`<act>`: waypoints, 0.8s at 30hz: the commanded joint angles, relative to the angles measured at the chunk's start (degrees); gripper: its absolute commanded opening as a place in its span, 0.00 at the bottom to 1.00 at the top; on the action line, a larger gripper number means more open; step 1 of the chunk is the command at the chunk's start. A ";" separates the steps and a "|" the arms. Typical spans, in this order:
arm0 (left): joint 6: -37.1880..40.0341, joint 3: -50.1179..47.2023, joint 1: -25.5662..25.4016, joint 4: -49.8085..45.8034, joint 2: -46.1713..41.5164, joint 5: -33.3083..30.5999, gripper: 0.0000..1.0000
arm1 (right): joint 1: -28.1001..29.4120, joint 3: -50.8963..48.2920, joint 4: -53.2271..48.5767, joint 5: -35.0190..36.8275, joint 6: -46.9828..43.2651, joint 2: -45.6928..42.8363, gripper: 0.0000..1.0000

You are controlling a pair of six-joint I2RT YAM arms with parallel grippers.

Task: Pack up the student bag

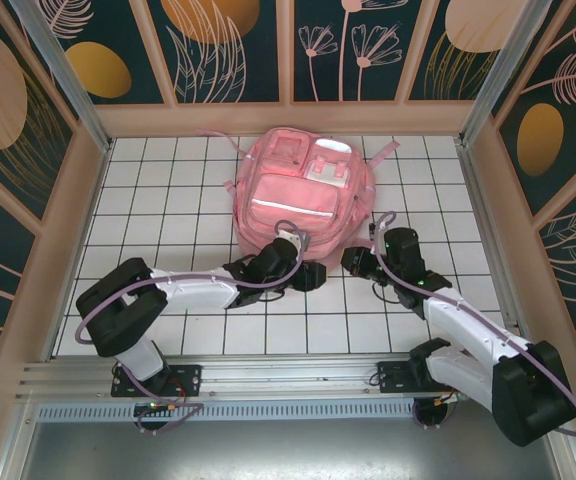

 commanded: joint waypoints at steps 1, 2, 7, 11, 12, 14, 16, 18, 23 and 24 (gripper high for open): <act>3.04 0.68 0.01 1.45 2.47 -1.96 0.57 | -0.69 -1.61 3.75 -5.22 3.03 3.43 0.06; 3.09 1.22 0.02 1.46 2.86 -2.02 0.58 | -0.74 -1.61 4.00 -5.61 3.39 4.98 0.03; 3.57 2.54 0.02 1.79 5.13 -1.73 0.58 | -1.22 -3.16 10.93 -8.55 5.61 11.48 0.00; 3.95 2.36 0.09 3.91 5.54 -0.56 0.57 | -2.02 -2.94 17.71 -12.39 7.85 17.40 0.00; 3.96 2.47 0.08 4.26 5.85 -0.31 0.57 | -2.28 -2.77 19.20 -13.32 8.38 18.77 0.00; 4.05 3.04 0.07 4.47 6.93 0.36 0.56 | -2.69 -2.34 22.33 -15.46 9.49 21.73 0.00; 3.96 3.58 0.17 4.65 7.56 0.85 0.53 | -2.80 -1.90 24.75 -17.45 10.62 24.19 0.00; 3.90 3.76 0.16 5.07 7.87 1.12 0.51 | -2.93 -2.03 26.68 -18.67 11.61 25.57 0.00; 2.98 3.35 0.78 6.40 8.56 2.21 0.44 | -2.93 -2.93 30.66 -20.94 13.67 27.39 0.00; 2.69 3.24 1.06 6.60 8.68 2.43 0.41 | -2.94 -3.02 30.59 -20.81 13.60 27.42 0.00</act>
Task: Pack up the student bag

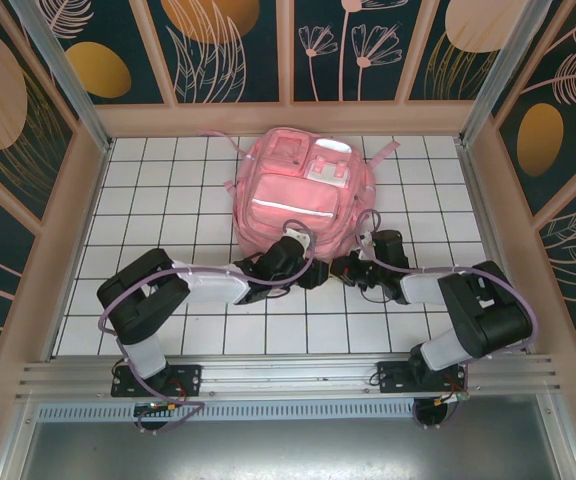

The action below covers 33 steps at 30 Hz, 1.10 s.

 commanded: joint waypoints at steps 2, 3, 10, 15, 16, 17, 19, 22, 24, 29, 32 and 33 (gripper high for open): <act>-0.99 -0.01 1.35 3.19 2.12 2.63 0.33 | 0.01 -0.71 6.22 -3.69 1.45 0.16 0.00; -1.52 -0.36 1.68 3.44 2.19 2.68 0.30 | -0.05 -0.87 6.13 -3.58 1.56 0.08 0.00; -4.41 -2.15 4.55 5.61 3.30 5.19 0.15 | -0.16 -0.30 1.04 -1.23 0.08 -3.69 0.00; -4.01 -1.58 4.55 5.38 3.67 6.01 0.02 | -0.34 2.10 -10.61 4.96 -2.16 -11.95 0.01; -3.77 -1.80 4.55 5.60 3.25 6.19 0.00 | -0.42 2.74 -13.09 6.63 -2.48 -13.93 0.03; -3.51 -1.97 4.57 5.49 2.74 6.18 0.00 | -0.63 3.41 -15.63 8.02 -2.62 -15.85 0.05; -2.86 -2.29 4.55 4.91 1.34 5.90 0.00 | -1.58 4.37 -19.92 10.28 -2.35 -18.89 0.12; -1.34 -2.92 4.62 3.44 -1.13 5.97 0.00 | -3.32 4.89 -22.88 10.56 -1.11 -21.92 0.20; -0.72 -3.64 4.55 2.25 -2.98 6.14 0.00 | -3.88 4.92 -23.42 10.04 -0.07 -22.52 0.25; 1.05 -5.60 4.47 0.09 -7.60 6.03 0.00 | -4.06 4.03 -21.41 7.88 3.90 -21.15 0.31; 2.17 -5.89 4.28 -1.08 -8.86 6.70 0.00 | -4.13 2.19 -16.19 5.76 9.29 -20.23 0.34; 2.61 -5.74 4.16 -1.67 -9.25 6.92 0.00 | -4.14 1.58 -14.16 5.08 11.36 -19.90 0.35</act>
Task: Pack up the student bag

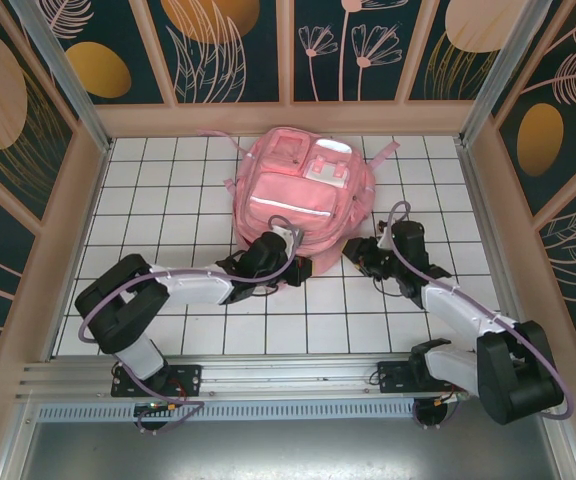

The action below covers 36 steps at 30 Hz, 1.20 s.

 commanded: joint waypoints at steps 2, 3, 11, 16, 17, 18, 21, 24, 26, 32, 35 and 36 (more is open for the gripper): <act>3.33 -0.30 -0.10 -3.16 -2.99 0.39 0.00 | -0.34 -2.64 8.41 -3.43 10.59 0.96 0.37; 3.66 -0.20 -0.26 -3.75 -3.39 0.59 0.00 | -0.23 -3.35 10.39 -3.71 12.61 0.93 0.38; 3.23 -0.51 -0.98 -4.95 -5.04 1.89 0.00 | 1.09 -4.95 18.20 -2.81 19.66 2.91 0.54; 3.19 -0.42 -1.02 -5.35 -5.00 2.00 0.00 | 1.91 -5.20 24.72 -2.51 22.98 8.42 0.54; 3.19 -0.42 -1.05 -5.50 -5.03 1.98 0.00 | 2.16 -4.96 26.01 -2.61 23.54 9.21 0.54; 3.40 -0.43 -0.96 -5.90 -5.05 1.82 0.00 | 2.57 -4.26 26.59 -2.49 23.69 10.02 0.54; 3.60 -0.77 -1.04 -6.31 -5.22 1.62 0.00 | 3.68 -2.16 26.38 -1.68 23.24 11.40 0.54; 3.51 -0.86 -0.99 -6.55 -5.22 1.38 0.00 | 4.65 -1.90 26.50 -0.72 23.77 10.59 0.52; 3.35 -0.78 -0.98 -6.46 -5.18 1.19 0.00 | 5.20 -2.40 25.16 0.89 23.86 8.41 0.51; 3.28 0.26 -1.05 -6.20 -4.02 1.36 0.00 | 7.54 -2.78 22.94 2.90 24.10 4.78 0.48; 3.23 0.63 -0.97 -5.87 -3.56 1.62 0.00 | 8.69 -2.53 22.65 3.71 24.21 5.70 0.48; 3.20 0.72 -1.00 -5.89 -3.51 1.71 0.00 | 8.85 -2.36 22.54 3.63 24.30 6.38 0.48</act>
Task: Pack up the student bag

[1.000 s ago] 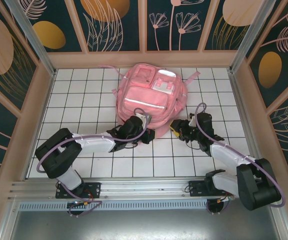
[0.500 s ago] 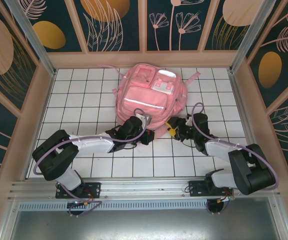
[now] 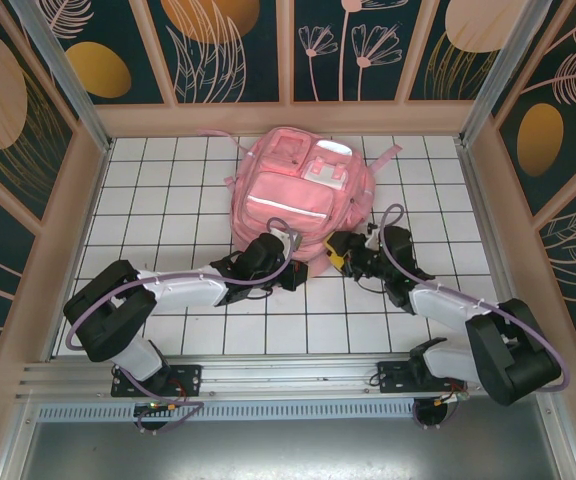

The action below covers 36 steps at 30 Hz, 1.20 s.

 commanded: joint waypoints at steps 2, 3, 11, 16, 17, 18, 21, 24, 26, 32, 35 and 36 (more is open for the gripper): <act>1.01 1.32 -0.41 0.27 0.01 1.43 0.00 | 0.98 1.25 0.47 1.55 0.83 1.94 0.48; 1.01 1.36 -0.37 0.21 -0.03 1.41 0.00 | 1.08 1.16 0.72 1.74 1.04 2.47 0.46; 0.93 0.85 -0.34 0.46 -0.20 1.63 0.00 | 1.10 4.64 -2.75 3.24 -1.99 6.10 0.00; 1.50 -0.22 -0.37 -1.14 -0.84 0.73 0.00 | 0.05 7.60 -9.23 5.40 -6.58 6.14 0.00; 1.74 -0.56 -0.38 -1.77 -1.19 0.32 0.00 | -0.24 8.11 -10.38 5.62 -7.45 6.09 0.00; 2.10 -0.77 -0.40 -2.78 -1.49 -0.22 0.00 | -0.53 8.64 -11.62 5.80 -8.34 5.90 0.00; 3.33 -1.46 -0.41 -5.53 -2.67 -2.04 0.00 | -1.10 9.80 -13.98 6.08 -10.50 5.62 0.00; 3.74 -2.62 -0.37 -6.67 -4.43 -3.78 0.00 | -1.57 10.36 -15.30 6.25 -11.79 5.72 0.00; 3.93 -2.90 -0.31 -7.39 -5.36 -4.59 0.00 | -1.65 10.39 -15.64 6.44 -12.29 5.72 0.00; 4.36 -3.96 0.37 -9.00 -7.44 -6.03 0.00 | -1.87 10.95 -17.43 7.08 -13.86 5.39 0.00; 4.44 -4.81 1.07 -9.31 -8.69 -6.23 0.00 | -2.19 11.25 -18.94 7.86 -14.95 4.79 0.00; 4.51 -5.05 1.25 -9.60 -9.26 -6.46 0.00 | -2.34 11.41 -19.60 8.15 -15.41 4.51 0.00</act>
